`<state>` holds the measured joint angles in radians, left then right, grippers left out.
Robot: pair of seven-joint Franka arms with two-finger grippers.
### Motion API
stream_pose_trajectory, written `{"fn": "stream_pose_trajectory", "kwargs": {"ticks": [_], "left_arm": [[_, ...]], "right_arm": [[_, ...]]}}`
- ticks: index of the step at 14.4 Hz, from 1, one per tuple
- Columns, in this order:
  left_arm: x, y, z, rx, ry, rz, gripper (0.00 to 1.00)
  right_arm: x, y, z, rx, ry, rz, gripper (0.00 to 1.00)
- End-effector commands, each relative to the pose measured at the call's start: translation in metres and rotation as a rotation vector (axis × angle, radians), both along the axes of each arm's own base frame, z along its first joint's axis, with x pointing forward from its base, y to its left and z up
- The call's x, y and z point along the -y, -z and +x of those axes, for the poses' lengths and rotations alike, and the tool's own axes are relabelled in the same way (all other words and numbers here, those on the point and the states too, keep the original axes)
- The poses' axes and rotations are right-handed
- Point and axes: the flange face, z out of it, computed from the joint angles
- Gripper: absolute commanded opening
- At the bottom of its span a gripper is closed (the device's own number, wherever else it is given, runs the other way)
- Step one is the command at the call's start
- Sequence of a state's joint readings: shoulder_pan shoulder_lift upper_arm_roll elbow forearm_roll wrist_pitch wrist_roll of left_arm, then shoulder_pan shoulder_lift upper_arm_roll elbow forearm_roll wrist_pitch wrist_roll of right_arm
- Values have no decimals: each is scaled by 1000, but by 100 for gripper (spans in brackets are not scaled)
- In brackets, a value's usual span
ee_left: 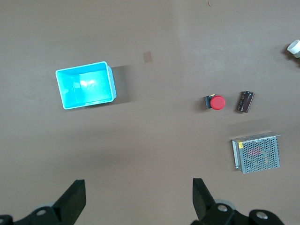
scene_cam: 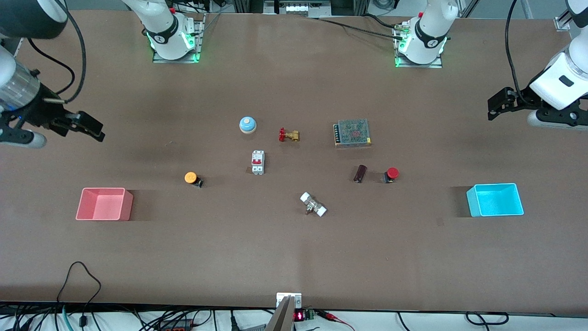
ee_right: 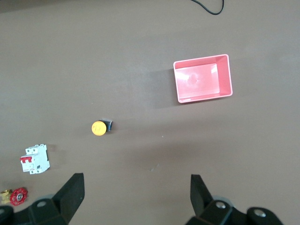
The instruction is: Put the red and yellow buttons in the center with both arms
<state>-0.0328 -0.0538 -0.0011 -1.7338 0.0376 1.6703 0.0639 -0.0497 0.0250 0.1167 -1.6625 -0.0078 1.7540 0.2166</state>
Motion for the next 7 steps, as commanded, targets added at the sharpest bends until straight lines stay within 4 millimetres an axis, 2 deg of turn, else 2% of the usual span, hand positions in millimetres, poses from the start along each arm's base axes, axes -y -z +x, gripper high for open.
{"fn": "stream_pose_trajectory", "kwargs": {"ticks": [1, 7], "left_arm": [[-2, -5, -7, 8, 6, -10, 100], [-4, -8, -11, 5, 1, -10, 100]], "right_arm": [[2, -4, -10, -11, -19, -8, 100], [2, -1, -9, -20, -20, -11, 100]]}}
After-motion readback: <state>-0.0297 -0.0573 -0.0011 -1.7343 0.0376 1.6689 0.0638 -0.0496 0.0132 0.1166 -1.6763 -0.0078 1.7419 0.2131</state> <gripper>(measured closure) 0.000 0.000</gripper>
